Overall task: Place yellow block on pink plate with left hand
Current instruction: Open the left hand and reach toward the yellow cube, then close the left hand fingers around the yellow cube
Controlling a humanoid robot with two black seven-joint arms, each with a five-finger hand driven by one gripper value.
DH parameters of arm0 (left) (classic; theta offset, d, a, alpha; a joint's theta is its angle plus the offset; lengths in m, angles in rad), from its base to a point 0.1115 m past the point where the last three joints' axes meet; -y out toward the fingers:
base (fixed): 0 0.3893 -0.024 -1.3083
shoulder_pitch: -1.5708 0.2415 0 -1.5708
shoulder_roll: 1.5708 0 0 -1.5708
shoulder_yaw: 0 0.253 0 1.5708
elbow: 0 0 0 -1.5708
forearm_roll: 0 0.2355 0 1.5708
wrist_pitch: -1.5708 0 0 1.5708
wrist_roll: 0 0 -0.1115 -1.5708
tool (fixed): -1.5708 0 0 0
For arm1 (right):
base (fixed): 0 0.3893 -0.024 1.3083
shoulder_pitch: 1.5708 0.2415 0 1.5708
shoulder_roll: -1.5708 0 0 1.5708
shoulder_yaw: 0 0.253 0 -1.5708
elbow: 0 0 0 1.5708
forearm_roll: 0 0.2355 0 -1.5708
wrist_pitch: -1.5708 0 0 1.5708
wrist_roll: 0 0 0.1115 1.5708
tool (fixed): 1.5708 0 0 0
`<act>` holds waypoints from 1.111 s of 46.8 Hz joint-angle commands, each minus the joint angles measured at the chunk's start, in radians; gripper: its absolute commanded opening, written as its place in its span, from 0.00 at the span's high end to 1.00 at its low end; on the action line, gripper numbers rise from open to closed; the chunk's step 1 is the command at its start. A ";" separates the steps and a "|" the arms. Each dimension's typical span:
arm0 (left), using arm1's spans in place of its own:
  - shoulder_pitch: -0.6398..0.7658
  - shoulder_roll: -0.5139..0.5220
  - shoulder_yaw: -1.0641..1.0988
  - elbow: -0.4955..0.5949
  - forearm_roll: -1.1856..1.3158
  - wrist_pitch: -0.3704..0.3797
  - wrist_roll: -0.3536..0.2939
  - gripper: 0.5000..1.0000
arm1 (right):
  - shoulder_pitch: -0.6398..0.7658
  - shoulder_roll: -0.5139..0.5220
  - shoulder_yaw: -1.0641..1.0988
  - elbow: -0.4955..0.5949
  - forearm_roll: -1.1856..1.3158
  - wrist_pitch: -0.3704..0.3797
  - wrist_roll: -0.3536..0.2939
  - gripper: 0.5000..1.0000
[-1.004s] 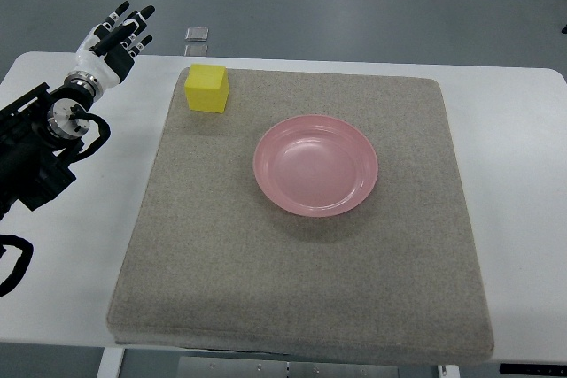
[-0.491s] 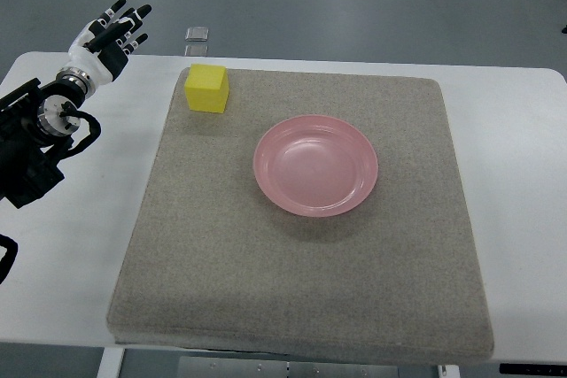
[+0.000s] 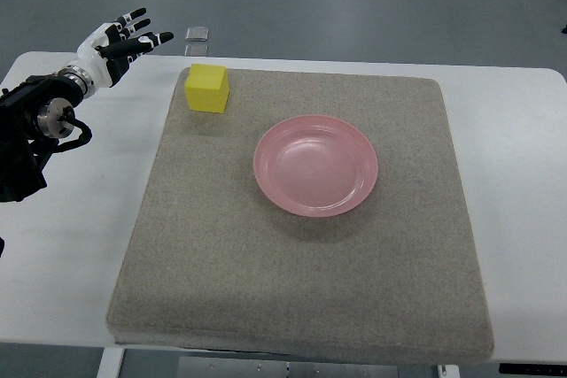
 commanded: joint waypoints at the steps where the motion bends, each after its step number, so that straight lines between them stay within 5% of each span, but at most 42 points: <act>1: -0.014 0.013 0.003 -0.025 0.066 -0.001 0.001 0.02 | 0.000 0.000 0.000 0.000 0.000 0.000 0.000 0.15; 23: -0.110 0.037 0.058 -0.084 0.847 0.012 -0.007 0.05 | 0.000 0.000 0.000 0.000 0.000 0.000 0.000 0.15; 31: -0.110 0.041 0.078 -0.150 1.051 0.103 -0.021 0.05 | 0.000 0.000 0.000 0.000 0.000 0.000 0.000 0.15; 36: -0.109 0.034 0.113 -0.153 1.178 0.195 -0.088 0.05 | 0.000 0.000 0.000 0.000 0.000 0.000 0.000 0.15; 52: -0.112 0.041 0.126 -0.223 1.240 0.175 -0.122 0.04 | 0.000 0.000 0.000 0.000 0.000 0.000 0.000 0.15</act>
